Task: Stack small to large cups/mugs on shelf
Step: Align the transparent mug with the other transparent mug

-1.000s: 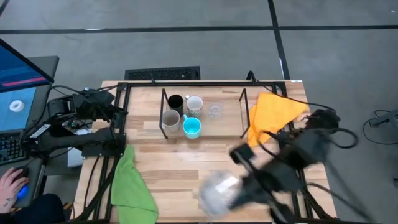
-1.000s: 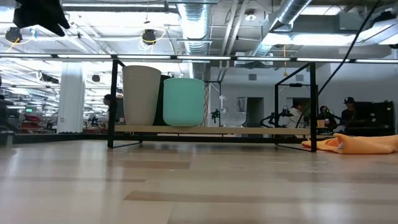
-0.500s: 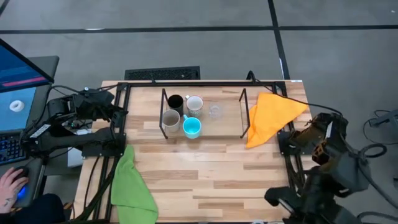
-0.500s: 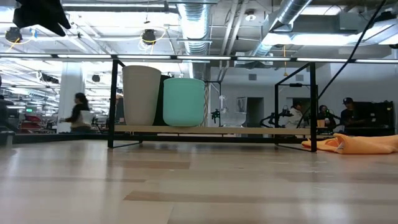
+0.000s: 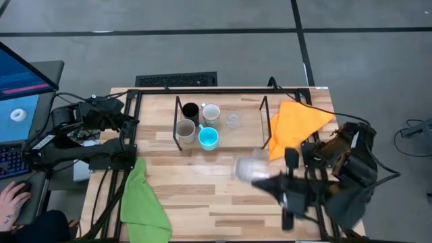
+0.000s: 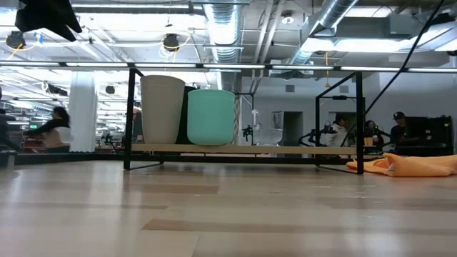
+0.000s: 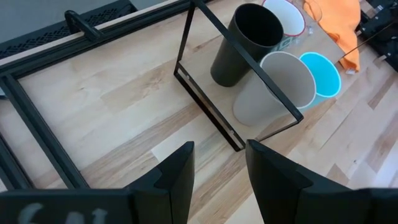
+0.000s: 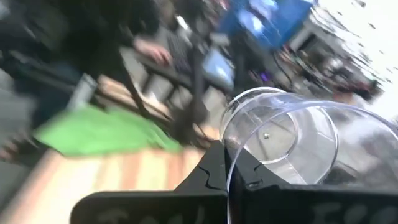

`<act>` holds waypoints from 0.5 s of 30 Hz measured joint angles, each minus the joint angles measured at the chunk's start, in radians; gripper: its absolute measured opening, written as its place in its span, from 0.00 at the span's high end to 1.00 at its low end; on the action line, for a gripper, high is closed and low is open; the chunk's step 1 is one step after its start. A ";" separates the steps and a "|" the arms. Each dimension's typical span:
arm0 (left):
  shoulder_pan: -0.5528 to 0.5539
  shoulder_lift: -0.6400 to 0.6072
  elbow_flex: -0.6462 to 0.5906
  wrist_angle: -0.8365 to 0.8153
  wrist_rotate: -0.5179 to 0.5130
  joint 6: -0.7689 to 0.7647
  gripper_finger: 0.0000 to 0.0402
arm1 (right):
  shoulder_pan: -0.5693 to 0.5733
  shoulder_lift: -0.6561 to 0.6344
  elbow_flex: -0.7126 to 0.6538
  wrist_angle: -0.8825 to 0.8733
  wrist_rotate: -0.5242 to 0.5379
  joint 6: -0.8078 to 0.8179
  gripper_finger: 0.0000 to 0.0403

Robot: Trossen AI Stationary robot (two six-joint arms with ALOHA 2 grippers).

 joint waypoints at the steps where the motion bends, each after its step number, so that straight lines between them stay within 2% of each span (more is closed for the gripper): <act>1: 0.000 0.000 0.000 0.000 0.000 0.000 0.66 | -0.013 -0.001 0.000 -0.043 0.029 0.014 0.99; 4: 0.000 0.000 0.000 0.000 0.000 0.000 0.66 | -0.061 -0.002 0.000 -0.183 0.052 0.079 0.99; 7: 0.000 0.000 0.000 0.000 0.000 -0.001 0.66 | -0.119 -0.001 0.000 -0.349 0.029 0.178 0.99; 11: 0.000 0.000 0.000 0.000 -0.004 -0.003 0.66 | -0.214 0.001 -0.001 -0.557 -0.109 0.335 0.99; 15: 0.000 0.000 0.000 0.000 -0.034 -0.003 0.66 | -0.311 0.001 -0.045 -0.661 -0.247 0.418 0.99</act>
